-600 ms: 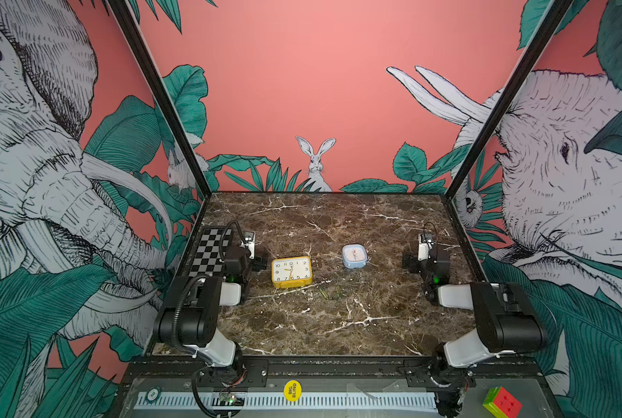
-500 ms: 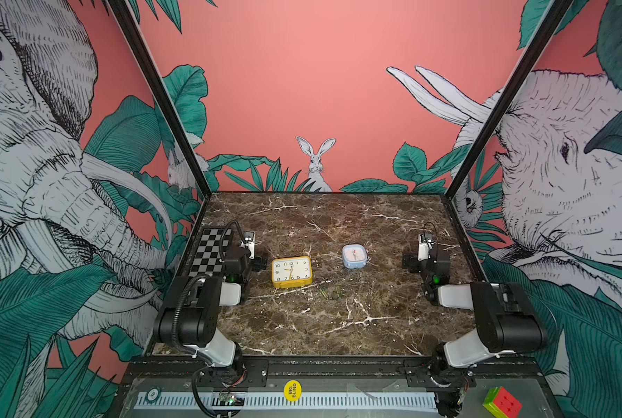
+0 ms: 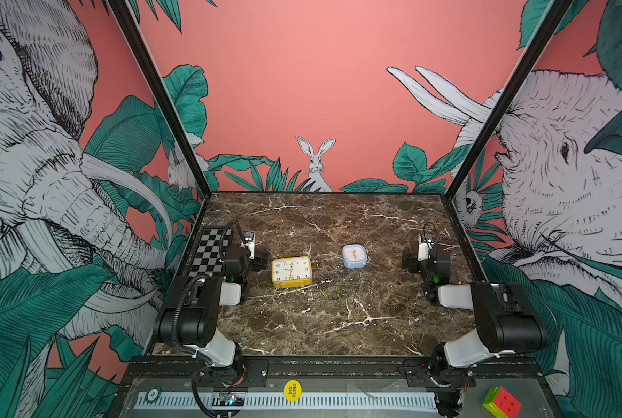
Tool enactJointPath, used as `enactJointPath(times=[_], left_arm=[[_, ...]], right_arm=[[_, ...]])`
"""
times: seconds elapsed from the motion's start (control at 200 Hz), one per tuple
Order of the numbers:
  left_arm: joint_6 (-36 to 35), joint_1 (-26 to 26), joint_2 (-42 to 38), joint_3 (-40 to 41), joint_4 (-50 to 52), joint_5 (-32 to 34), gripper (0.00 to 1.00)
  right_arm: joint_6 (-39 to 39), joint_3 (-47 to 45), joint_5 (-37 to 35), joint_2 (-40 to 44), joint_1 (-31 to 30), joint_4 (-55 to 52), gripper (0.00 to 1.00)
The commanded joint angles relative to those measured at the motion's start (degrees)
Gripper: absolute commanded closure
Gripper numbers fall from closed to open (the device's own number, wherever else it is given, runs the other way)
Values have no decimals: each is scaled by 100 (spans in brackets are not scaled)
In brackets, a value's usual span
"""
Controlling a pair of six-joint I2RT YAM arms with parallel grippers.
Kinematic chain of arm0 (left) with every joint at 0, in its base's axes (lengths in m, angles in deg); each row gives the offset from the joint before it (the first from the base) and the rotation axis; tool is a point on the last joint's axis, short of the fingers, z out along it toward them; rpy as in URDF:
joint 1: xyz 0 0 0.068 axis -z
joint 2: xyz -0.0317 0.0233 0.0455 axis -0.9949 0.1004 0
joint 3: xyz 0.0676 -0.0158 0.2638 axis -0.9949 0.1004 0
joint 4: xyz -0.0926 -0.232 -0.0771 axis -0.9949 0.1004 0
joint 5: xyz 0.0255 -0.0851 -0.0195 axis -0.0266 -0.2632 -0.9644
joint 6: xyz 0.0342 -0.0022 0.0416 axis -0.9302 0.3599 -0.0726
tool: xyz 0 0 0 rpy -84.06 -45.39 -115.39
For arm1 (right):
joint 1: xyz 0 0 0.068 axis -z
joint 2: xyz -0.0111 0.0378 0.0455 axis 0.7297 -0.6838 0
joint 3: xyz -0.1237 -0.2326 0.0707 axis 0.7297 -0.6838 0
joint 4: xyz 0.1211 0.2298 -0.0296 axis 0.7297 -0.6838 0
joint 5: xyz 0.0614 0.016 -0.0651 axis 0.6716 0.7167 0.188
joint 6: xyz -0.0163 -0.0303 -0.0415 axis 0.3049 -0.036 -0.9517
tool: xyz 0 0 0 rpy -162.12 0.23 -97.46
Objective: Insert the battery into the alarm
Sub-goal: Adjust the alarm at the center of the board.
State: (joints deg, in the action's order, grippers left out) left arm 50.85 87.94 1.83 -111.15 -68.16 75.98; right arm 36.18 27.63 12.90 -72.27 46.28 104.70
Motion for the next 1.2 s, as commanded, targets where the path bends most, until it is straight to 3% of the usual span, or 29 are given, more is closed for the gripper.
enactJointPath(times=[0.0,0.51,0.585,0.69,0.79,0.865,1.02,1.195], left_arm=[[38,-34,-97,-39,-107,-84,1],[43,-51,-103,-48,-97,-104,1],[41,-50,-117,-26,-115,-108,1],[62,-45,-273,-85,64,7,1],[196,-45,-843,-935,2287,-48,1],[530,-46,-929,-1475,3203,-165,1],[1666,-45,-810,-2099,4157,-873,3],[2697,-46,-513,-2484,4685,-1643,5]], right_arm=[[4,89,2,18,5,139,1],[-6,70,2,29,5,168,1],[-135,67,294,50,-7,218,1],[-442,399,405,520,-207,-782,1],[-1061,826,525,1145,-698,-1940,1],[-1460,1067,853,1273,-1156,-2221,2],[-2541,2022,1321,594,-2548,-3052,2],[-3766,2532,1665,-326,-3717,-2831,1]])
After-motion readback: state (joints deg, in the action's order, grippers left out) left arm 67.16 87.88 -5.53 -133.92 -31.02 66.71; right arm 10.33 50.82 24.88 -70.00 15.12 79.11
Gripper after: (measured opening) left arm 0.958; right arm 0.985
